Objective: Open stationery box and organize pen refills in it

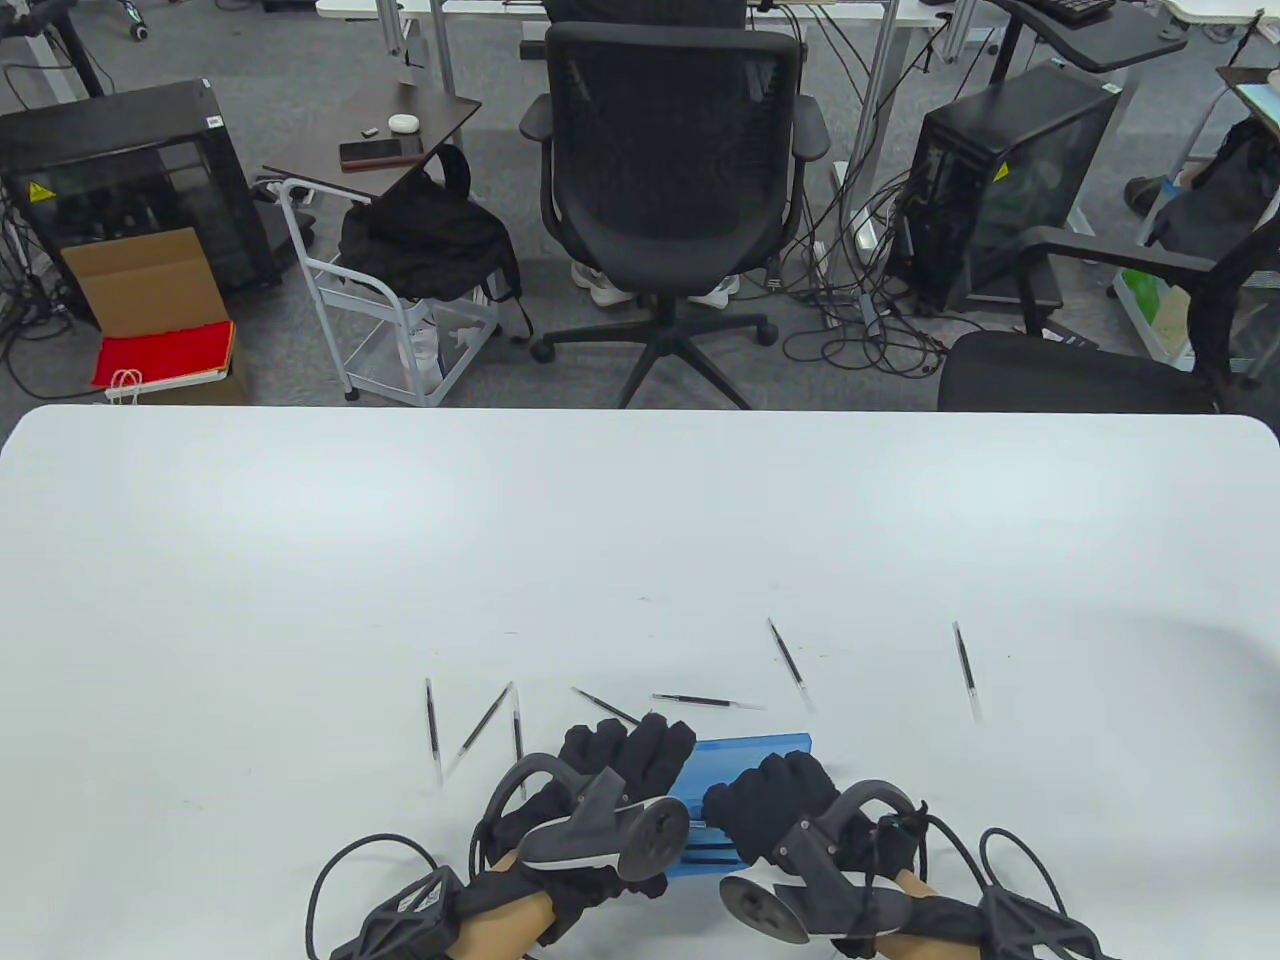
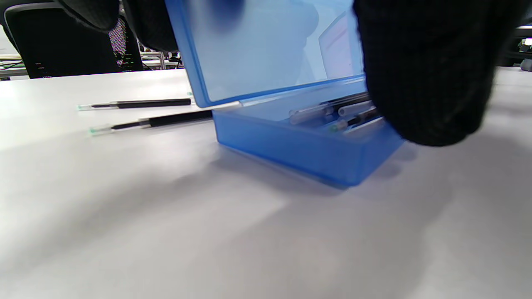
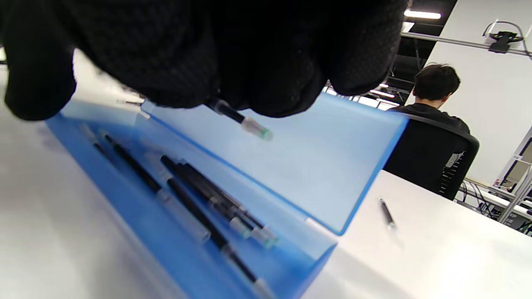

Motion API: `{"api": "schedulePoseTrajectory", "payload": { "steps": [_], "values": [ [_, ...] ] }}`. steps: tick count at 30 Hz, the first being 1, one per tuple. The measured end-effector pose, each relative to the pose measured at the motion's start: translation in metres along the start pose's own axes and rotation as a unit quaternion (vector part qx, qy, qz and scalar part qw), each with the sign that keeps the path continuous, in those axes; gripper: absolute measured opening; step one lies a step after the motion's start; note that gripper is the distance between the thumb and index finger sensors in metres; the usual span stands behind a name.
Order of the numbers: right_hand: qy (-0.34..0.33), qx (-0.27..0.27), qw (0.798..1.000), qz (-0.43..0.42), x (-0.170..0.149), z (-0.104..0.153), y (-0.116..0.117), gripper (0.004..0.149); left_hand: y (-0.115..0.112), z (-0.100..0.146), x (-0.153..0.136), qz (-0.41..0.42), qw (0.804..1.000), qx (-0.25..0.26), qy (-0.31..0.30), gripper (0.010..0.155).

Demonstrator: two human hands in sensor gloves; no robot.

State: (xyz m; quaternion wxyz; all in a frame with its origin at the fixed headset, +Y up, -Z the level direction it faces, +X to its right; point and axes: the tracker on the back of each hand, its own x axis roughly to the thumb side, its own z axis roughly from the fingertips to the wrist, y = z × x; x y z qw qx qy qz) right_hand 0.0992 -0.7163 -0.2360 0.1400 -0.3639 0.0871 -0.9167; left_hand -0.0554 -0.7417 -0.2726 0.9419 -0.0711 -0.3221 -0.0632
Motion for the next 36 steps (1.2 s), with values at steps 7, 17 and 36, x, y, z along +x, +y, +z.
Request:
{"api": "schedulePoseTrajectory", "payload": {
  "steps": [7, 17, 36],
  "values": [
    [-0.006, 0.024, 1.000, 0.004, 0.005, -0.006, 0.012, 0.056, 0.000, 0.000, 0.000, 0.001, 1.000, 0.000, -0.001, 0.126],
    [-0.010, 0.023, 1.000, 0.006, 0.010, -0.005, 0.014, 0.055, 0.000, 0.000, 0.000, 0.000, 1.000, 0.000, -0.001, 0.126],
    [0.222, 0.016, 0.975, -0.005, -0.112, 0.000, -0.006, 0.052, 0.001, 0.001, 0.001, -0.005, 1.000, 0.001, 0.000, 0.126]
  ]
}}
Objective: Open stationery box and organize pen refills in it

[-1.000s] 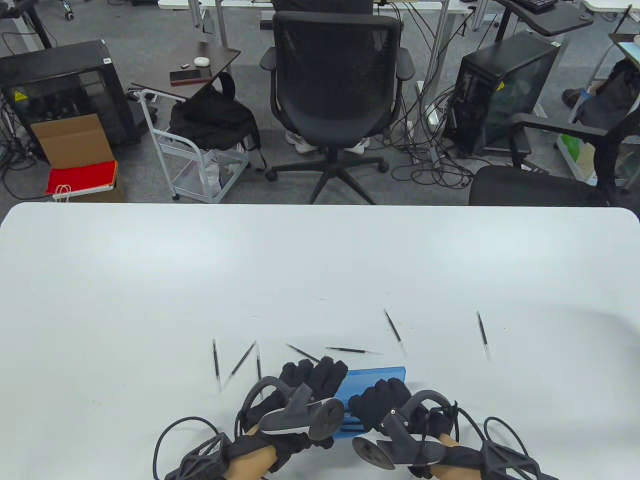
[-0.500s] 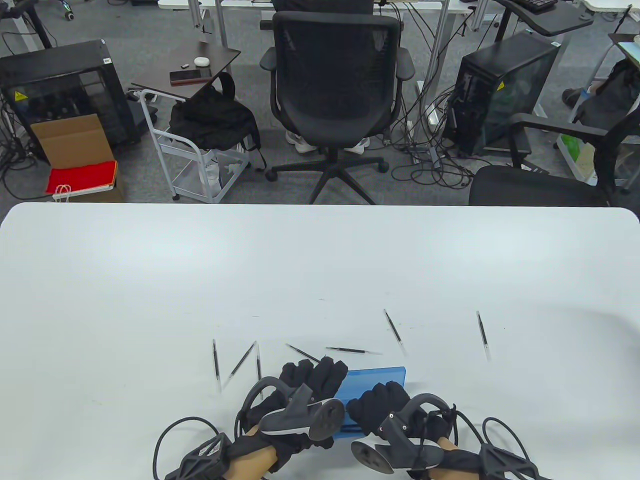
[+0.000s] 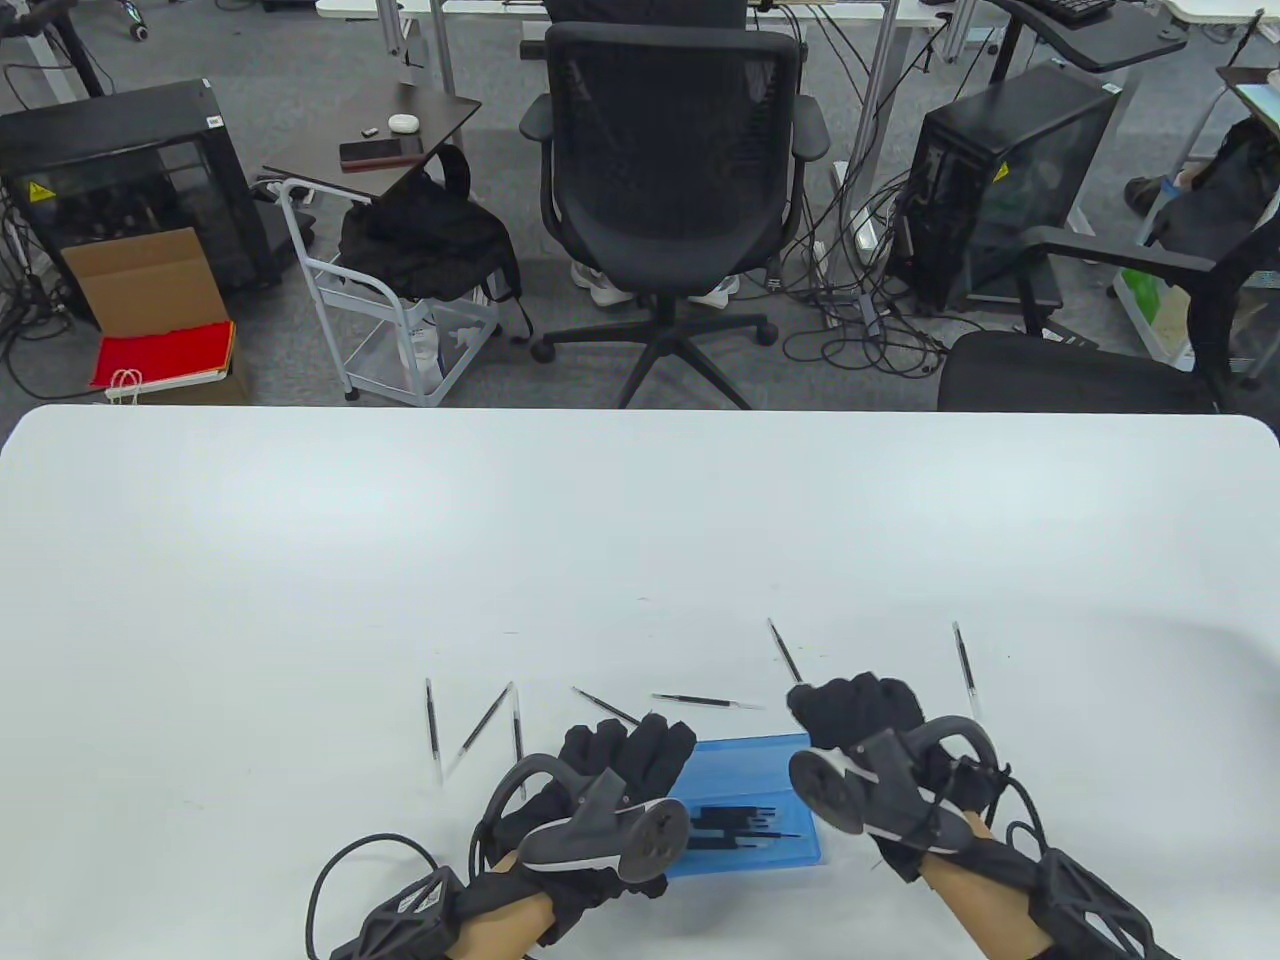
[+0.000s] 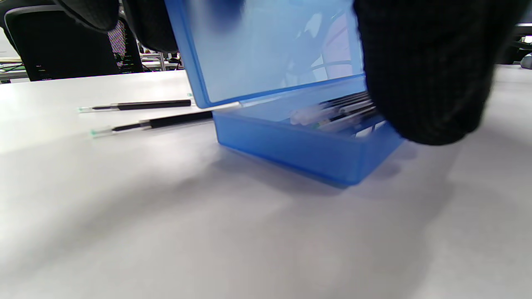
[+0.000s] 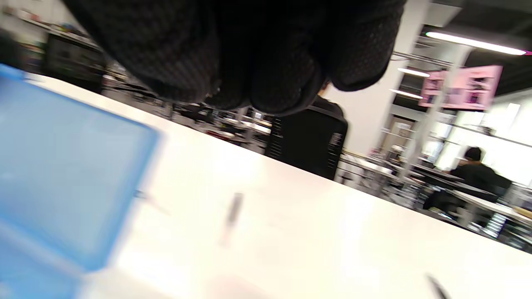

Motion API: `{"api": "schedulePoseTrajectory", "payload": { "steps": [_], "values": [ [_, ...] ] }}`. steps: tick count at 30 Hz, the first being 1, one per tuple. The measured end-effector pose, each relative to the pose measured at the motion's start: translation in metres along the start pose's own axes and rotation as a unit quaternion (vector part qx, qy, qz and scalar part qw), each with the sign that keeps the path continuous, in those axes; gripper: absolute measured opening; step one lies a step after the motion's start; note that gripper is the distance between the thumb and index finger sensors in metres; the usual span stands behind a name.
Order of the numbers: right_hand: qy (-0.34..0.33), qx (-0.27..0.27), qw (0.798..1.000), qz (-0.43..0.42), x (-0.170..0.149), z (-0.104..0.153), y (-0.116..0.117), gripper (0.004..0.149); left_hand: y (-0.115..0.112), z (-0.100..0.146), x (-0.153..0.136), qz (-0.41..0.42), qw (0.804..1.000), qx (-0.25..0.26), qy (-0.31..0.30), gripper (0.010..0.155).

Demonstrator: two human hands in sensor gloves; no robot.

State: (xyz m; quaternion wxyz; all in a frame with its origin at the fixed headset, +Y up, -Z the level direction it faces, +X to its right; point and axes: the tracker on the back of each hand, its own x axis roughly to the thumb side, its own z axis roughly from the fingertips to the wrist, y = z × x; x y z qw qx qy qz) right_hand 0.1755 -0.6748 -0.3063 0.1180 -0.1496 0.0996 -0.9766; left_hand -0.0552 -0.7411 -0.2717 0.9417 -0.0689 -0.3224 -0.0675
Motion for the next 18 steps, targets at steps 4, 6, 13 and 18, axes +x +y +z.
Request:
{"api": "schedulePoseTrajectory", "payload": {
  "steps": [4, 6, 13, 18],
  "values": [
    [0.096, 0.040, 0.994, -0.020, -0.045, -0.021, 0.021, 0.052, 0.000, 0.000, 0.000, -0.001, 1.000, 0.000, 0.000, 0.126],
    [0.141, 0.066, 0.987, -0.033, -0.065, -0.028, 0.035, 0.052, 0.000, 0.000, 0.000, -0.001, 1.000, 0.000, 0.000, 0.126],
    [0.242, 0.149, 0.959, 0.006, -0.098, -0.040, 0.072, 0.054, 0.000, 0.001, 0.000, 0.000, 1.000, 0.000, -0.001, 0.125],
    [0.292, 0.187, 0.938, -0.022, -0.109, -0.038, 0.090, 0.058, 0.000, 0.000, 0.000, 0.001, 1.000, 0.000, -0.001, 0.125]
  ]
}}
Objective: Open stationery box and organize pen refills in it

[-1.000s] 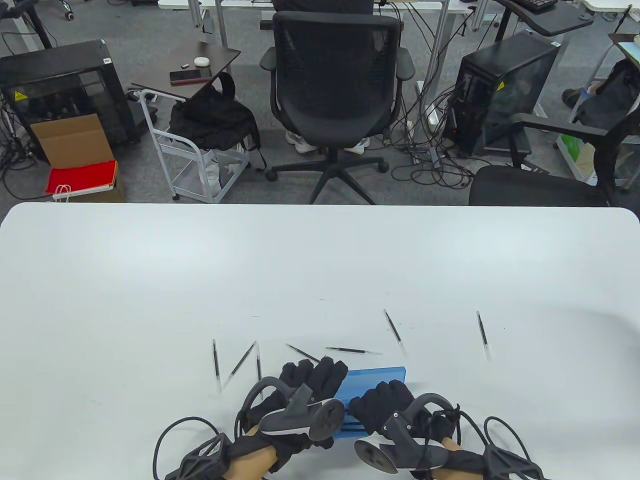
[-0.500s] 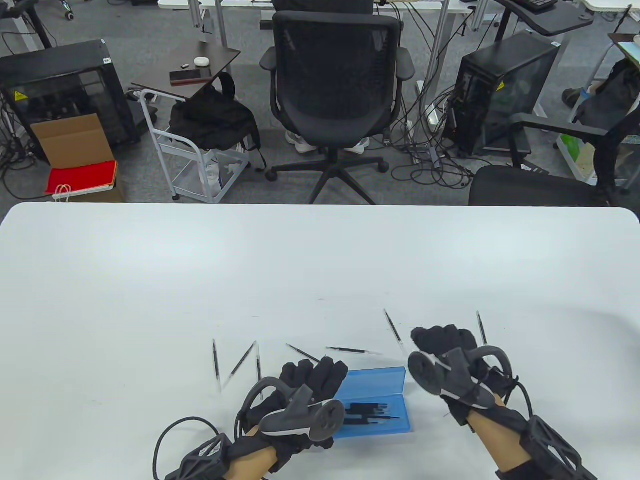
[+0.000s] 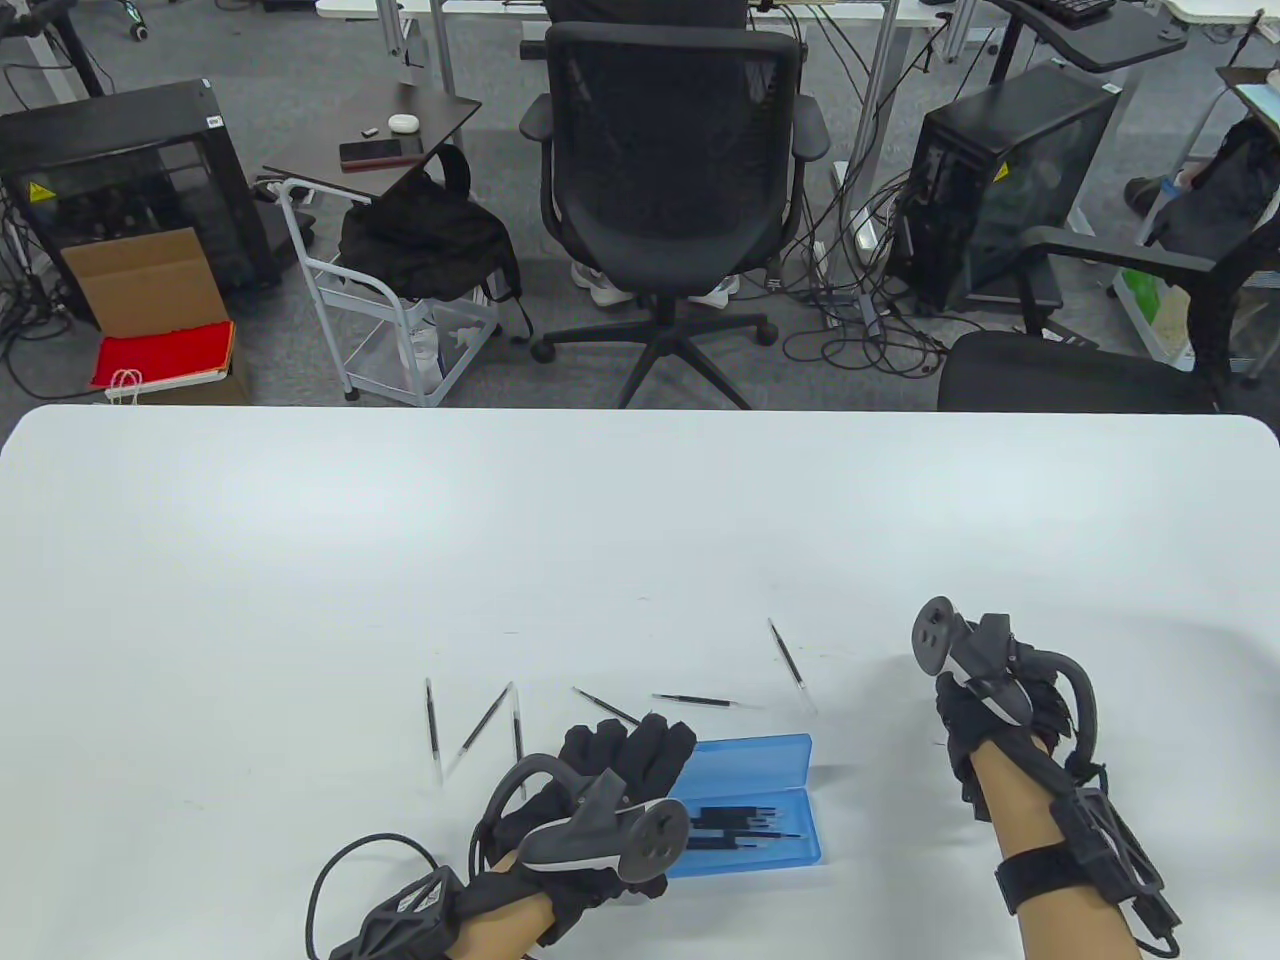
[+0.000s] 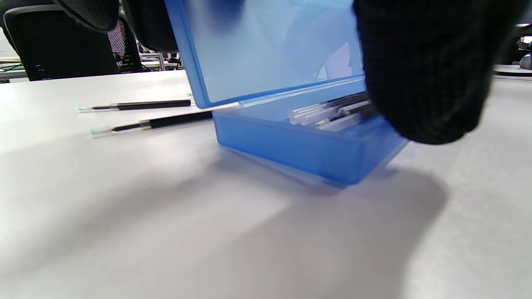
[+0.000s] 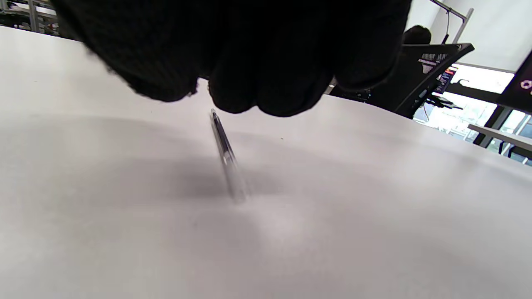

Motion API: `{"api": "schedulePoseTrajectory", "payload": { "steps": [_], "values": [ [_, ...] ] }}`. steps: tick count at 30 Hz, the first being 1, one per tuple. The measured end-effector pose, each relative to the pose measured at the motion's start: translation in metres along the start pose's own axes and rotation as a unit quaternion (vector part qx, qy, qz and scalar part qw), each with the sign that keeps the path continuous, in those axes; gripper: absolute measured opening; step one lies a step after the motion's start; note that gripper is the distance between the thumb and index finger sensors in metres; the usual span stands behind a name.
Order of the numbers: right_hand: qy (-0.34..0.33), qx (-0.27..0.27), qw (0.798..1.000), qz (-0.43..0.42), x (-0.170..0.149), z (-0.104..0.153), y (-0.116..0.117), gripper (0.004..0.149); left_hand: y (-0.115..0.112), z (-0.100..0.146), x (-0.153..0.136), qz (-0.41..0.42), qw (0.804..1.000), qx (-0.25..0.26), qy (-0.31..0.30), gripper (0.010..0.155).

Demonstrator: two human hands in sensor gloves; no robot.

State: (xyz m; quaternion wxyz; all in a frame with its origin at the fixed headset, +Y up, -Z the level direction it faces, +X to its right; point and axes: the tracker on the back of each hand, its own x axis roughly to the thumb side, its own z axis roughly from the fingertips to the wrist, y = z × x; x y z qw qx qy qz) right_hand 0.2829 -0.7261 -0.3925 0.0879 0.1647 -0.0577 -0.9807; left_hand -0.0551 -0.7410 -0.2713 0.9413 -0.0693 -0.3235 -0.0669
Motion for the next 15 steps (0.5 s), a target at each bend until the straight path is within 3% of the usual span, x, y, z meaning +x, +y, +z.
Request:
{"api": "schedulePoseTrajectory", "payload": {
  "steps": [15],
  "values": [
    [0.074, 0.050, 0.996, -0.002, -0.002, -0.013, 0.021, 0.059, 0.000, 0.000, 0.000, 0.000, 1.000, 0.000, 0.000, 0.125]
  ]
}}
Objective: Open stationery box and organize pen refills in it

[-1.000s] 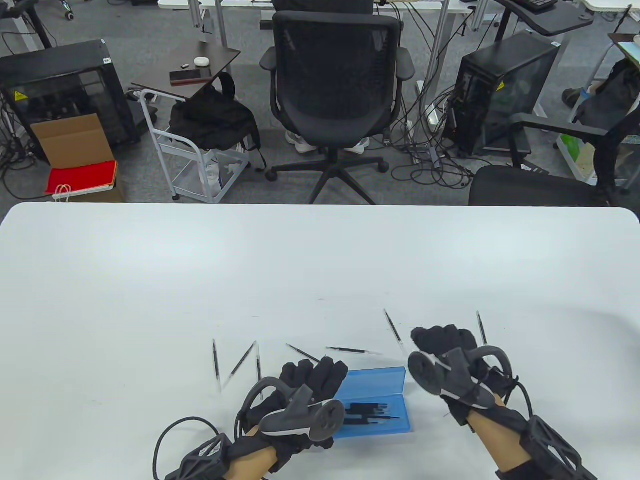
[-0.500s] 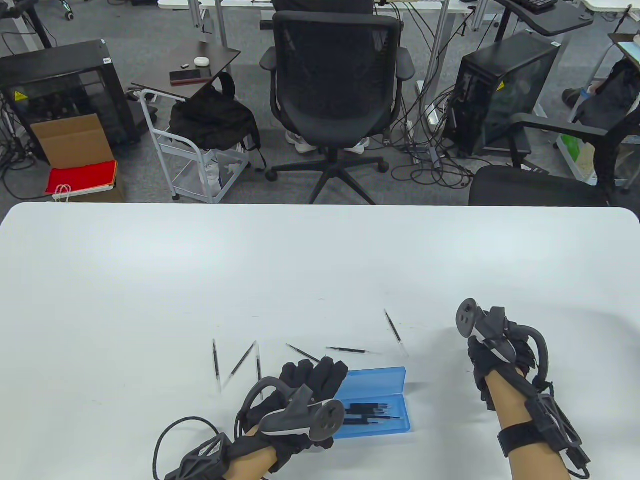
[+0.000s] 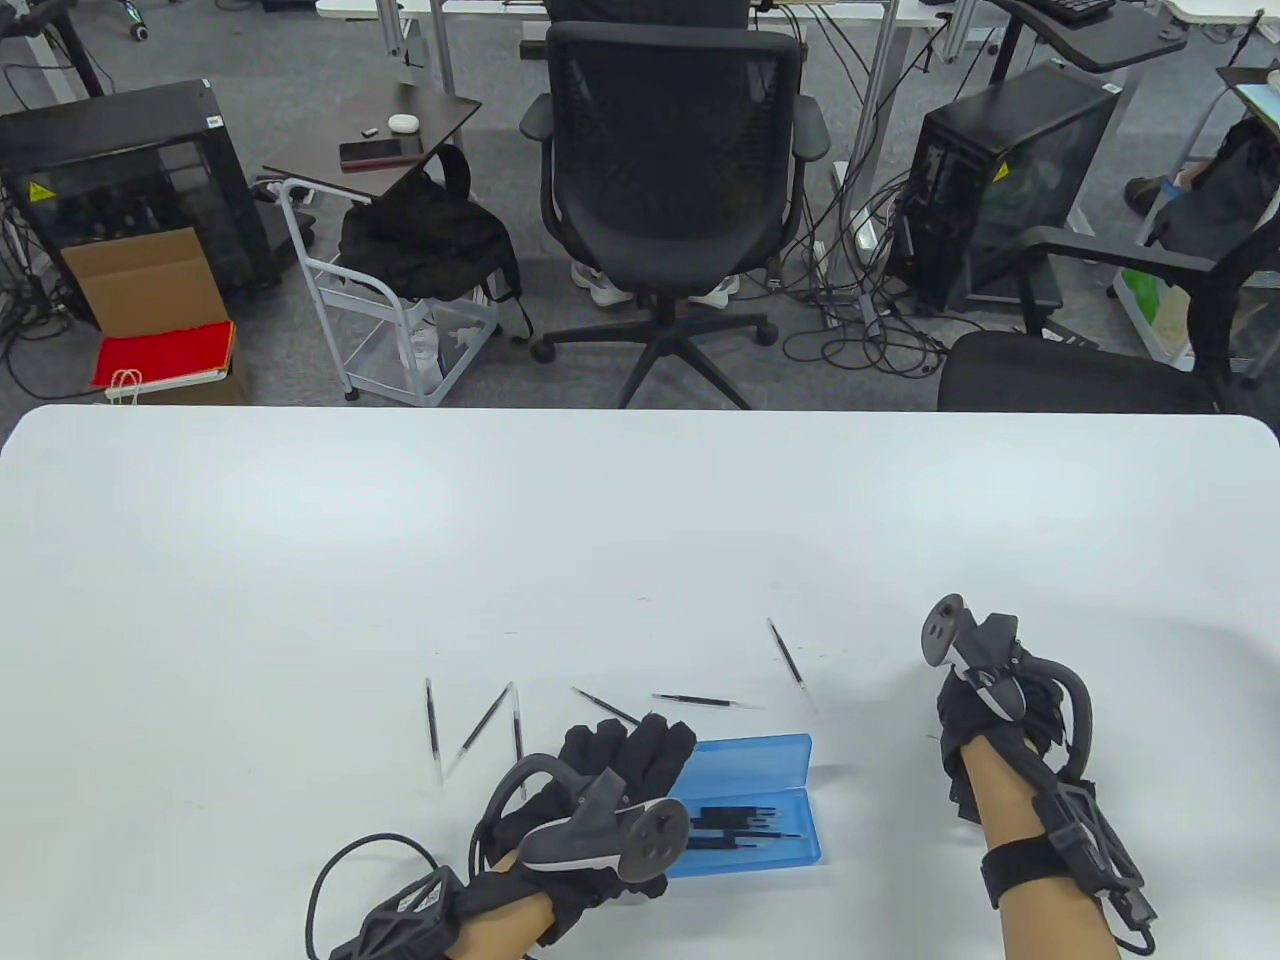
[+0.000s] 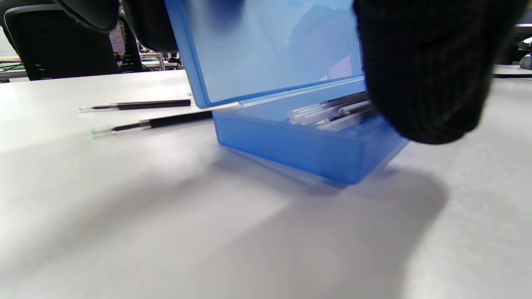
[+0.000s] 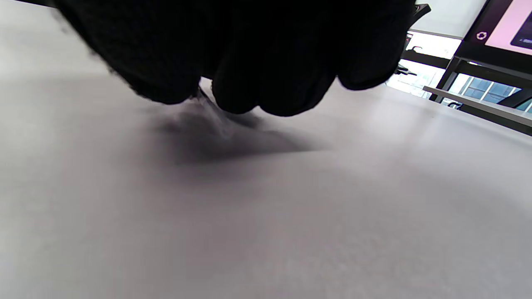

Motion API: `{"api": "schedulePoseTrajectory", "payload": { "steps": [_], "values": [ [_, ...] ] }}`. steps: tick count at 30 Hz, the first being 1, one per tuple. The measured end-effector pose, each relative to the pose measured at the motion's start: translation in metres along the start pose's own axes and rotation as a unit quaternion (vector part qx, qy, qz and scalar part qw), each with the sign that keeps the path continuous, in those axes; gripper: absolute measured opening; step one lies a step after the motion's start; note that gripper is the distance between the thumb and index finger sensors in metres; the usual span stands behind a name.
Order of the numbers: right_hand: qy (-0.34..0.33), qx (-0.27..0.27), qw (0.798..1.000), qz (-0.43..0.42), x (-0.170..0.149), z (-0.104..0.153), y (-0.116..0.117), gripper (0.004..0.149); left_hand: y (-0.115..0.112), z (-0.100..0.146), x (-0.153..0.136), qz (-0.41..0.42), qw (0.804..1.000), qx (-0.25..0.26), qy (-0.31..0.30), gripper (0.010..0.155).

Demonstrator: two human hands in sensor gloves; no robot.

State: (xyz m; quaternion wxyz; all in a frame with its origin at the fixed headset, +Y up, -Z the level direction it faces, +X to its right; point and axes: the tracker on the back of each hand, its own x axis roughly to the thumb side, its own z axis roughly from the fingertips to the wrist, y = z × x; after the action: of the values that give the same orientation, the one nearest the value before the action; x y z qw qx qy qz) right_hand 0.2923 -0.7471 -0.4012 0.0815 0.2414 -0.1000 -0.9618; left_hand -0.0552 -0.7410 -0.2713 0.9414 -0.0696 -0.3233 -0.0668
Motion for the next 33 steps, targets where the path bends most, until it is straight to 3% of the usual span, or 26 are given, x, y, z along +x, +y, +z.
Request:
{"api": "schedulePoseTrajectory", "payload": {
  "steps": [21, 33],
  "values": [
    [0.072, -0.020, 0.997, 0.028, 0.011, -0.006, 0.002, 0.054, 0.000, 0.000, 0.000, 0.000, 1.000, 0.000, 0.000, 0.125],
    [0.068, -0.044, 0.997, 0.015, 0.006, -0.005, 0.001, 0.054, 0.000, 0.000, 0.000, 0.000, 1.000, 0.000, 0.000, 0.125]
  ]
}}
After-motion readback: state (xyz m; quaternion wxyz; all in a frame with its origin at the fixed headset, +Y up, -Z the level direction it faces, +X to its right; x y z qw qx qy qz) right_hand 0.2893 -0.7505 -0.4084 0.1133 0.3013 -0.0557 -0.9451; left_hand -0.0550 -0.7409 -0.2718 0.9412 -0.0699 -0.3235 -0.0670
